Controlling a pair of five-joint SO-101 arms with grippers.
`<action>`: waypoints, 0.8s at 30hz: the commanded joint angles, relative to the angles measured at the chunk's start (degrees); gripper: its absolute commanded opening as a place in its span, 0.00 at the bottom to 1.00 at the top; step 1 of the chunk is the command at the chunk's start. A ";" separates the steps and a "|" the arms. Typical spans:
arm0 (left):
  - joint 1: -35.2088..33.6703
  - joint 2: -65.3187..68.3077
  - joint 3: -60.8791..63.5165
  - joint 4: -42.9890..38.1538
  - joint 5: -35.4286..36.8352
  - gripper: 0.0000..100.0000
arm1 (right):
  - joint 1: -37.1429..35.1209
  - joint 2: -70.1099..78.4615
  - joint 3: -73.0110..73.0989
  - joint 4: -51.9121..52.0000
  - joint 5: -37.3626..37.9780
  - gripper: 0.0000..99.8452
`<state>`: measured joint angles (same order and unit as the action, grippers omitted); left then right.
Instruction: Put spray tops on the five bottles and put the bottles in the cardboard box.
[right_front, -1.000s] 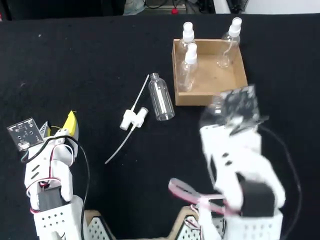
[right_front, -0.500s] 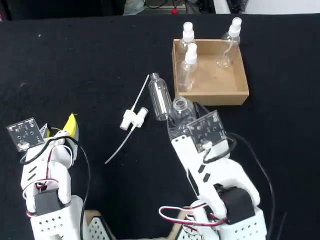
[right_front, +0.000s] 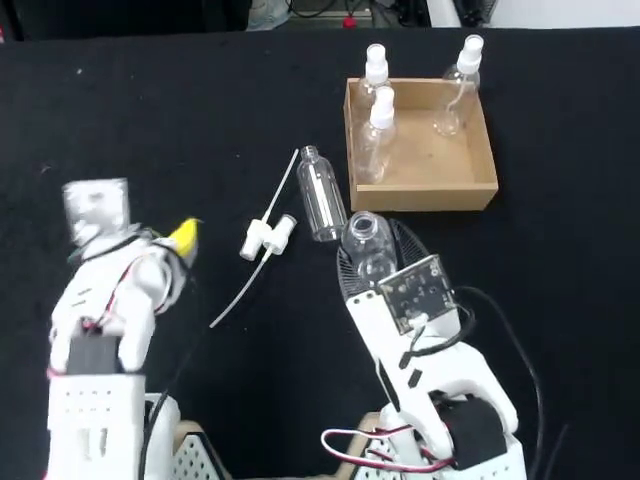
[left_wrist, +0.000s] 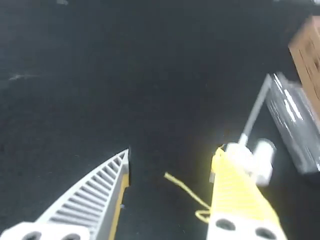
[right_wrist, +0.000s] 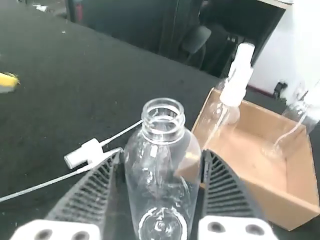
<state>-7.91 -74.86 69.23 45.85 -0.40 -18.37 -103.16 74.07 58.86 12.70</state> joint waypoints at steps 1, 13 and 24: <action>6.55 14.51 -10.42 -2.02 -2.55 0.26 | -0.97 -5.41 0.22 -1.67 0.35 0.13; 12.18 45.80 -29.23 -2.02 -2.64 0.26 | -0.97 -5.49 0.48 -1.49 0.35 0.13; 15.16 65.14 -38.99 -2.55 -2.99 0.26 | -0.97 -5.49 1.89 -1.14 0.35 0.13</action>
<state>6.95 -14.11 36.18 44.18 -2.77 -18.46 -103.16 76.09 58.86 12.70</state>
